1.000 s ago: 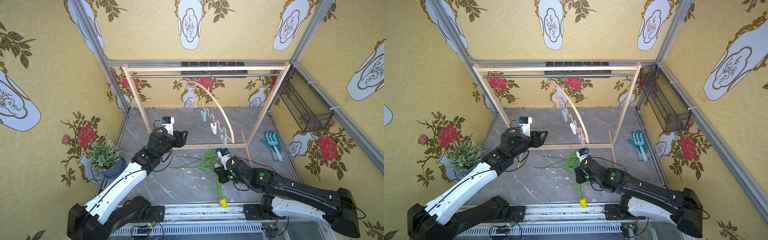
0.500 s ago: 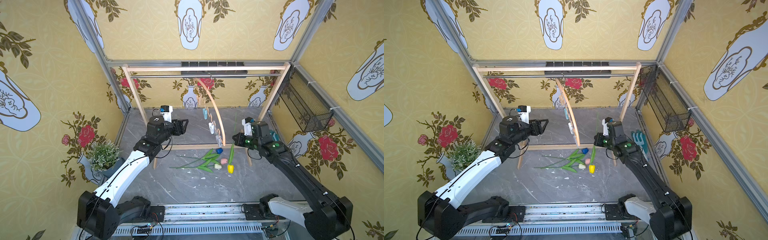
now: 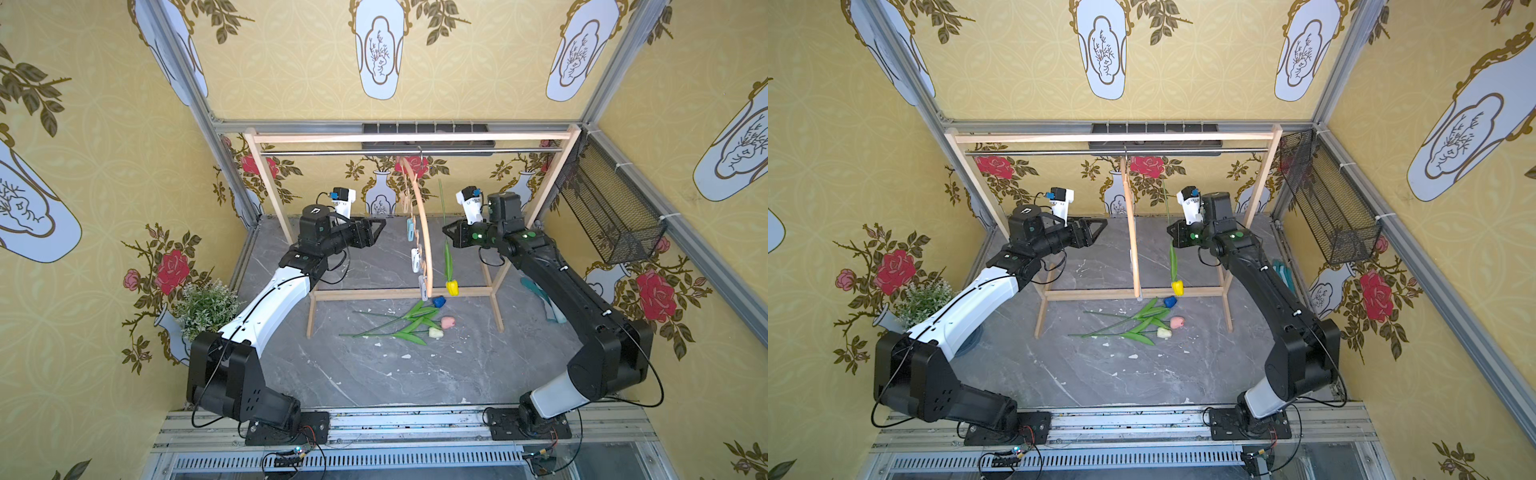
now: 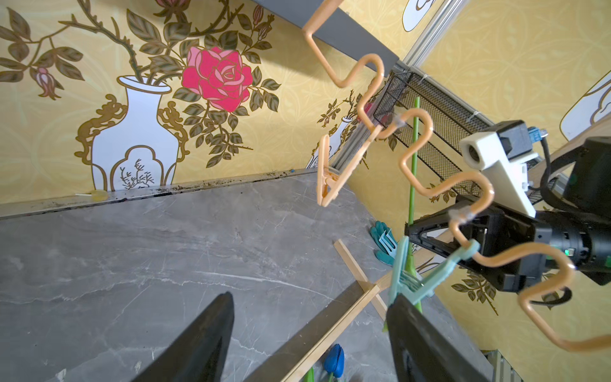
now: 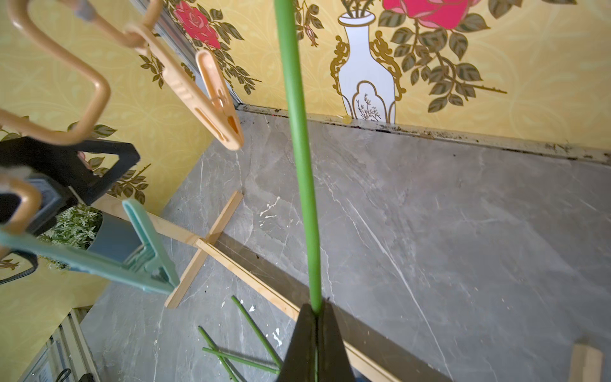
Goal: Dry the flowers on a clothes hanger
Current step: Open the clamp at the hanger.
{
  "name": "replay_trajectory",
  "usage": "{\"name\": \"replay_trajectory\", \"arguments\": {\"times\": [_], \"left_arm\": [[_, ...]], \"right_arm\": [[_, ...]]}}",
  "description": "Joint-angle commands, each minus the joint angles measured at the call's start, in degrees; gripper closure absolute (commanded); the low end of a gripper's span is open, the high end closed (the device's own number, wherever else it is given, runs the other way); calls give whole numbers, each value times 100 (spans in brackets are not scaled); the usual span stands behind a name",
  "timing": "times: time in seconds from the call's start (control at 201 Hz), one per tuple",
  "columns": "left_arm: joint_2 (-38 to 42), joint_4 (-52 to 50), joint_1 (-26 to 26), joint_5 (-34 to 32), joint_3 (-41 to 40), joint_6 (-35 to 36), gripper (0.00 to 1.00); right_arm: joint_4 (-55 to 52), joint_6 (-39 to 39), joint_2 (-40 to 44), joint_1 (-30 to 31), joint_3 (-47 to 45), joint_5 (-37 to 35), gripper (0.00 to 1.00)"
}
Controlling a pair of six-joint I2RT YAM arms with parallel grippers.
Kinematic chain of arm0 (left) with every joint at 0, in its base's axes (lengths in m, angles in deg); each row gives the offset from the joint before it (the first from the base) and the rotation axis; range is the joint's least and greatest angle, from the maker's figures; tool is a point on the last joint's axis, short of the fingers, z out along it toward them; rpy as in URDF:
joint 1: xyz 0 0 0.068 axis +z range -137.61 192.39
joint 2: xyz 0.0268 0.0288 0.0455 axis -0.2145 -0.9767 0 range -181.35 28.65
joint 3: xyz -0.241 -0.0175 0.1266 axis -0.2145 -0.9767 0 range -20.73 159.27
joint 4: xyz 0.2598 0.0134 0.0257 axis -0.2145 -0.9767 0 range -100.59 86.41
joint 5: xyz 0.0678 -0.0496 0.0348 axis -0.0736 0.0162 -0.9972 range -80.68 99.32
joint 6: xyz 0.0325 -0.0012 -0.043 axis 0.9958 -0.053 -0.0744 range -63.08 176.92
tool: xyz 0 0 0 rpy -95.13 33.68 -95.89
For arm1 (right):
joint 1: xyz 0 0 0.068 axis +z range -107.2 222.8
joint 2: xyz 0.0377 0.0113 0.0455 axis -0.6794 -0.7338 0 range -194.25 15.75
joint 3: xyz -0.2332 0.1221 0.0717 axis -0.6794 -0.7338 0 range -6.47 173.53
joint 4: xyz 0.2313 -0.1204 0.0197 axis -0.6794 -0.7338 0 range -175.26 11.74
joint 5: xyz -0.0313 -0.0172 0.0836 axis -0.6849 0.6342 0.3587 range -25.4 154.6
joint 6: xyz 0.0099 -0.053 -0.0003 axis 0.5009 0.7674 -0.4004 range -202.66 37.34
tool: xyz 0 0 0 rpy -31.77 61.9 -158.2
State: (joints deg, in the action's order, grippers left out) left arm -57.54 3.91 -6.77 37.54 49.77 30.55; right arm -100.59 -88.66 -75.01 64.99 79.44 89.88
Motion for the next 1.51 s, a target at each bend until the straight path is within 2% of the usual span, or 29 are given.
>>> {"name": "replay_trajectory", "arguments": {"times": [0.0,0.383,0.782,0.981,1.504], "left_arm": [[-226,450,57,444,141,65,22],[-861,865,192,1101,473,-27,22],[-1021,947,259,1521,570,166,21],[-1197,1055,271,1953,774,190,18],[-1483,685,273,2028,1209,641,14]], "right_arm": [[157,222,-237,24,352,373,100],[24,293,-969,141,1123,430,100],[8,322,-1145,267,1268,381,100],[-129,441,-1250,400,1418,399,100],[-162,494,-1365,546,1564,607,100]]}}
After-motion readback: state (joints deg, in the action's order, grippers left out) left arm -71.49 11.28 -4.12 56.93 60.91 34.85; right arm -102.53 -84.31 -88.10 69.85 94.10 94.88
